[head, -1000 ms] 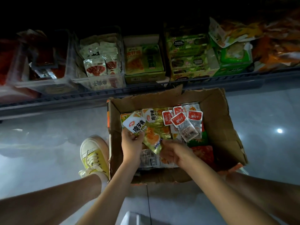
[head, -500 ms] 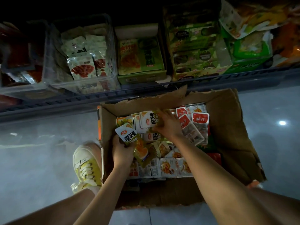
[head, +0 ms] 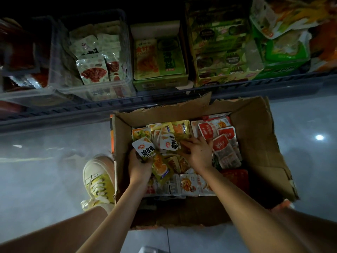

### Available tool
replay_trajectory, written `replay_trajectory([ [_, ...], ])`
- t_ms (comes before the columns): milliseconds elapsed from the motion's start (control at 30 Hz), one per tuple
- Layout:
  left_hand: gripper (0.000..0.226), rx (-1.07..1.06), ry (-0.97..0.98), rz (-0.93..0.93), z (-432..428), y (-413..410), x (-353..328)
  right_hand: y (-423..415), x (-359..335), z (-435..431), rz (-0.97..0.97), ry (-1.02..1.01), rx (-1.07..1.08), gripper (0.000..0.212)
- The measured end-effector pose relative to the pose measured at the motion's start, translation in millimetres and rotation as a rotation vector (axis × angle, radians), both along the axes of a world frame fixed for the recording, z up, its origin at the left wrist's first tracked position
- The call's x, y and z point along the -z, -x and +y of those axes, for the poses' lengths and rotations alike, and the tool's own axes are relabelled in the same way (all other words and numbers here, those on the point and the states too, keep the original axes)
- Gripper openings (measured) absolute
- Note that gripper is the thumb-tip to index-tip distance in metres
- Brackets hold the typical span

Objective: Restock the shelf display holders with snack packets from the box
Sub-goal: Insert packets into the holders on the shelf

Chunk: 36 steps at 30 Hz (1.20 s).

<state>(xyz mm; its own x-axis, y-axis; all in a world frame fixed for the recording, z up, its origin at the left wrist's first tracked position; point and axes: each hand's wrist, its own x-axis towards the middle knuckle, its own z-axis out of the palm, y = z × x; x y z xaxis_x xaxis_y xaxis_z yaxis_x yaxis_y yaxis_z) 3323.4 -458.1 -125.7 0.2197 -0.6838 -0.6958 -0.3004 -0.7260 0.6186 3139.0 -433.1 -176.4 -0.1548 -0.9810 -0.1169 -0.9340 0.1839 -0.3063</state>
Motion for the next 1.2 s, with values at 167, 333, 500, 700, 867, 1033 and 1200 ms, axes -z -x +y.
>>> replay_trajectory([
  [167,0.055,0.005,0.048,-0.011,7.3,9.9,-14.2,-9.0,-37.7,9.3,-0.055,0.055,0.13,0.032],
  [333,0.037,0.059,0.188,0.061,13.1,21.6,-37.6,-14.1,-85.0,16.1,-0.453,-0.08,0.258,0.031],
  [500,0.029,0.058,0.198,0.191,14.4,38.7,-63.3,-26.9,-121.4,16.5,-0.594,-0.172,0.222,0.03],
  [700,0.028,-0.021,0.081,0.476,13.1,45.9,-96.2,-37.5,-156.9,22.7,-0.735,-0.167,0.27,0.024],
  [867,0.057,-0.13,-0.049,0.702,18.7,40.0,-117.4,-39.7,-194.9,29.2,-1.148,-0.319,0.426,0.043],
  [1033,0.065,-0.1,-0.083,0.809,24.0,36.9,-132.1,-35.0,-207.1,32.7,-1.185,-0.359,0.461,0.061],
  [1200,0.078,-0.101,-0.077,0.809,30.0,37.2,-141.0,-39.3,-215.8,36.7,-1.251,-0.422,0.48,0.073],
])
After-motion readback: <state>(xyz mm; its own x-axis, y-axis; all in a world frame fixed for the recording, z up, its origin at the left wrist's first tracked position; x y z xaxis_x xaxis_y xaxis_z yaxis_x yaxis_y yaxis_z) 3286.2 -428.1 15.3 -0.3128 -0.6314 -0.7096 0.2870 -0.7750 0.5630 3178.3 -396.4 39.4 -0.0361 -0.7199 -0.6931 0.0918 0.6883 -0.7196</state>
